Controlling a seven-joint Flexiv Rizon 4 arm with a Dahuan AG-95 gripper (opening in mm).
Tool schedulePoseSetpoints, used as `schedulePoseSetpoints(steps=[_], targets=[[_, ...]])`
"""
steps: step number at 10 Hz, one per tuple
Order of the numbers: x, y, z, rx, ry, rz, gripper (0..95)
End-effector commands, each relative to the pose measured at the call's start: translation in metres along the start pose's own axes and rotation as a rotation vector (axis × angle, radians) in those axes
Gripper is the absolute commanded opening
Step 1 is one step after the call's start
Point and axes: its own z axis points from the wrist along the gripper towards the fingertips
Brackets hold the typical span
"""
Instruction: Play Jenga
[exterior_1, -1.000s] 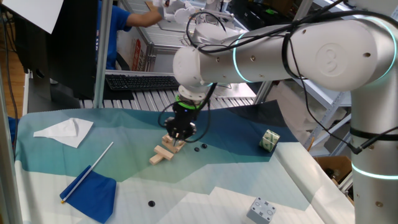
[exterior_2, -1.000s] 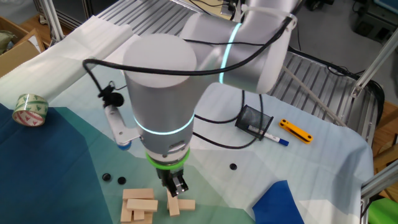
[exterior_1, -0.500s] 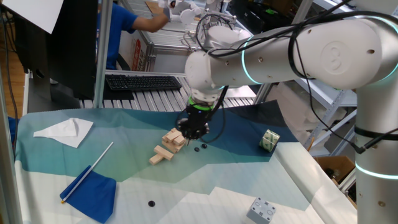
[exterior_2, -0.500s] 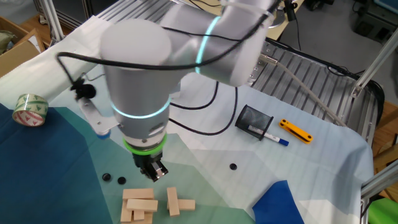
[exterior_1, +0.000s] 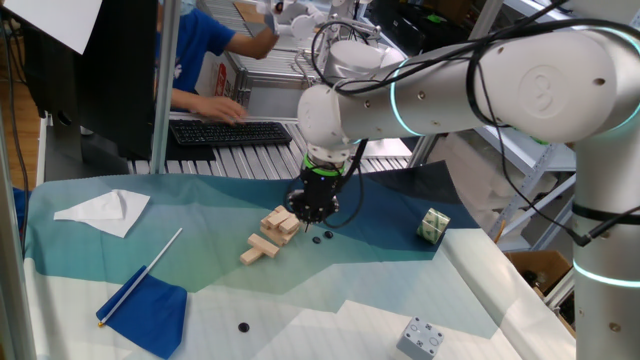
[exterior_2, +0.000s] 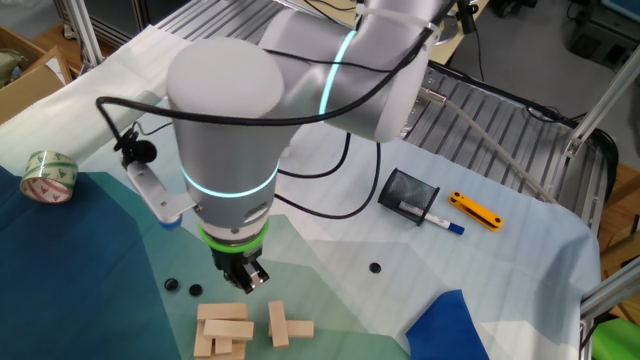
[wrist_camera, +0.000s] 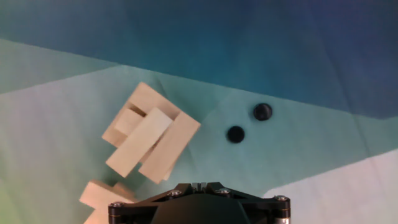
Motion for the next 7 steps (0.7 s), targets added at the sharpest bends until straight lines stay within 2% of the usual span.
schedulePoseSetpoints(steps=[1,7], targets=[[-0.0078,-0.0035,0.0064,0.005,-0.011,0.0,0.0],[-0.011,-0.008,0.0106,0.002,0.0,0.012,0.0]])
